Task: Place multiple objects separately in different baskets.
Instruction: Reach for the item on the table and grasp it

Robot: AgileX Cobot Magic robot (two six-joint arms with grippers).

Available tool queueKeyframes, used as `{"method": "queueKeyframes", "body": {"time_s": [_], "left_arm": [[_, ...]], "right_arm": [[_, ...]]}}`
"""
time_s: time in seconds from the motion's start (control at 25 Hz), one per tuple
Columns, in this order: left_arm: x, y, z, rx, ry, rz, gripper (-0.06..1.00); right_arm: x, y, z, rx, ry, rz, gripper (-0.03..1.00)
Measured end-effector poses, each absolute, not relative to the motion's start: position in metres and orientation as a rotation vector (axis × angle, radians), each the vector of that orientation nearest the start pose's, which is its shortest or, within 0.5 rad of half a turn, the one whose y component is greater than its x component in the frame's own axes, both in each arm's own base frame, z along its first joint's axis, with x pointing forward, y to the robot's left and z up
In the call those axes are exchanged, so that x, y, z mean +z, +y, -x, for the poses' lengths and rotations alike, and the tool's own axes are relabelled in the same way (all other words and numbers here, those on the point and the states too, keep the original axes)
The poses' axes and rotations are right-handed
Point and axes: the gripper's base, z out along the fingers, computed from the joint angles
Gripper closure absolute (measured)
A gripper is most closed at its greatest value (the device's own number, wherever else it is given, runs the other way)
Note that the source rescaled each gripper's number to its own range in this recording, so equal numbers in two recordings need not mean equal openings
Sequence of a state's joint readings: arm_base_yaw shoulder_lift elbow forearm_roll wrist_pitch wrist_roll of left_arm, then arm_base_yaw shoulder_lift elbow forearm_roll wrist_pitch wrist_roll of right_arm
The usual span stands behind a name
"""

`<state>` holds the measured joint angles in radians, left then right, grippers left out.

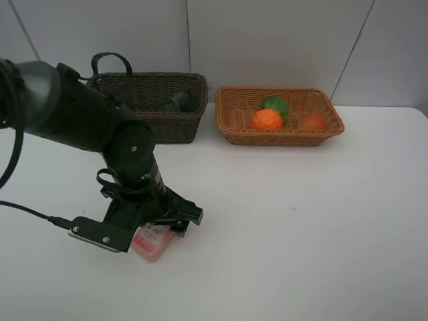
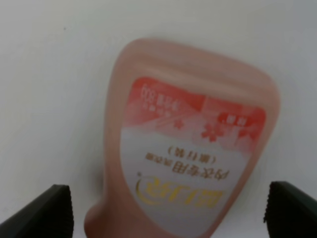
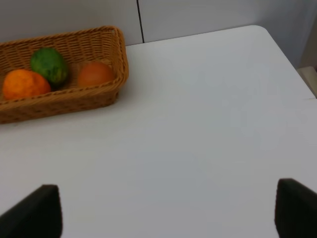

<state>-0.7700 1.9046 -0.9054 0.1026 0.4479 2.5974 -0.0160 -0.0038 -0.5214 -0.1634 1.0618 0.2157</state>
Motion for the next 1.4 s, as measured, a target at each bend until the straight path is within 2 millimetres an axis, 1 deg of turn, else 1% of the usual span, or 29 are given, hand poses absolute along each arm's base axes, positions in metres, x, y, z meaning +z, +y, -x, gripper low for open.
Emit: {"method": "queueKeyframes", "body": {"time_s": [0.32, 0.72, 0.88, 1.16, 1.4], "left_arm": [[0.1, -0.219, -0.231, -0.303, 0.502, 3.165, -0.06], [0.1, -0.219, -0.232, -0.305, 0.502, 3.166, -0.06], [0.1, -0.22, -0.231, -0.292, 0.466, 3.185, -0.06], [0.099, -0.219, -0.23, -0.27, 0.452, 3.185, -0.06], [0.087, -0.218, -0.229, -0.221, 0.454, 3.165, -0.06]], "right_arm": [[0.284, -0.013, 0.009, -0.067, 1.996, -0.242, 0.1], [0.284, -0.013, 0.009, -0.067, 1.996, -0.242, 0.1], [0.284, -0.013, 0.009, -0.067, 1.996, -0.242, 0.1], [0.284, -0.013, 0.009, -0.067, 1.996, -0.242, 0.1], [0.284, -0.013, 0.009, -0.067, 1.996, -0.242, 0.1]]}}
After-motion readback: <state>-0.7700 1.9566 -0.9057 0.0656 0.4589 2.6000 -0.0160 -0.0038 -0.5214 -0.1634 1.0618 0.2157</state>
